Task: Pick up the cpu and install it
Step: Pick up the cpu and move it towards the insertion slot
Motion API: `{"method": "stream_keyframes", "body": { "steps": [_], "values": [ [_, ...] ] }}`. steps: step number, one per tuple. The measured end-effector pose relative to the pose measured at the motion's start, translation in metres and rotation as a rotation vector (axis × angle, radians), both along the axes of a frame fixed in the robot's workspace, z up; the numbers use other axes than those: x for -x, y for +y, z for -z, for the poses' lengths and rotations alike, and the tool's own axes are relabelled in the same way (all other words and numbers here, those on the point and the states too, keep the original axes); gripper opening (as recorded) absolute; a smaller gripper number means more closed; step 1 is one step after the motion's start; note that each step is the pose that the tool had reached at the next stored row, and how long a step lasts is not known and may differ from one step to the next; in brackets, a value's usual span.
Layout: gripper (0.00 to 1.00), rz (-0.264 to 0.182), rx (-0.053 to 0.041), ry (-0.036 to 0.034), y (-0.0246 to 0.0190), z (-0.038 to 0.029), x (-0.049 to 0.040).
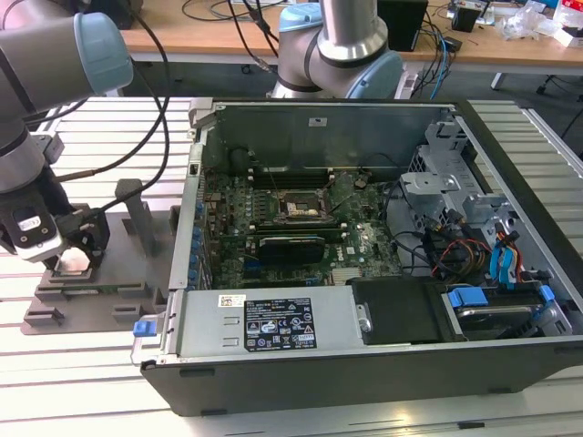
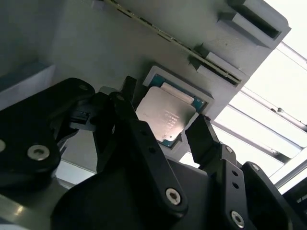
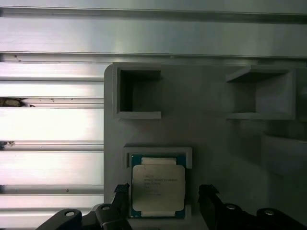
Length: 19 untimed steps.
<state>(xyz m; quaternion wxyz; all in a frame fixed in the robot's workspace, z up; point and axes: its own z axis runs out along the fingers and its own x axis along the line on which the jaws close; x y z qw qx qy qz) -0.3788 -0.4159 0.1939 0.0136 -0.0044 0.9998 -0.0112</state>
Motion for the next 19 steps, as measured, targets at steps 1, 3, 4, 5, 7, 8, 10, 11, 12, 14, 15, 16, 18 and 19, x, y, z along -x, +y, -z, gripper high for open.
{"method": "stream_keyframes", "body": {
  "steps": [1,3,4,5,7,8,10,11,12,14,15,16,18,19],
  "values": [
    [0.69,0.0,-0.0004,0.0,0.0002,0.0001,0.0],
    [0.69,-0.001,-0.0038,-0.0003,0.0012,0.0006,0.0008],
    [0.69,-0.004,-0.005,-0.0003,0.0014,0.0007,0.0016],
    [0.69,-0.007,-0.0065,-0.0002,0.0018,0.0009,0.0023],
    [0.69,-0.009,-0.009,-0.0003,0.0024,0.0017,0.0025],
    [0.69,-0.01,-0.0094,-0.0003,0.0026,0.0022,0.0026],
    [0.69,-0.015,-0.0111,-0.0001,0.0033,0.0033,0.0027],
    [0.69,-0.017,-0.0124,-0.0002,0.0039,0.0039,0.0029],
    [0.69,-0.018,-0.0129,-0.0004,0.004,0.0042,0.0031],
    [0.69,-0.02,-0.0136,-0.0002,0.004,0.0046,0.004],
    [0.69,-0.02,-0.0138,-0.0002,0.004,0.0047,0.0043],
    [0.69,-0.021,-0.0139,-0.0002,0.004,0.0048,0.0045],
    [0.69,-0.021,-0.0142,-0.0003,0.004,0.0049,0.0047],
    [0.69,-0.021,-0.0143,-0.0003,0.004,0.005,0.0048]
  ]
}}
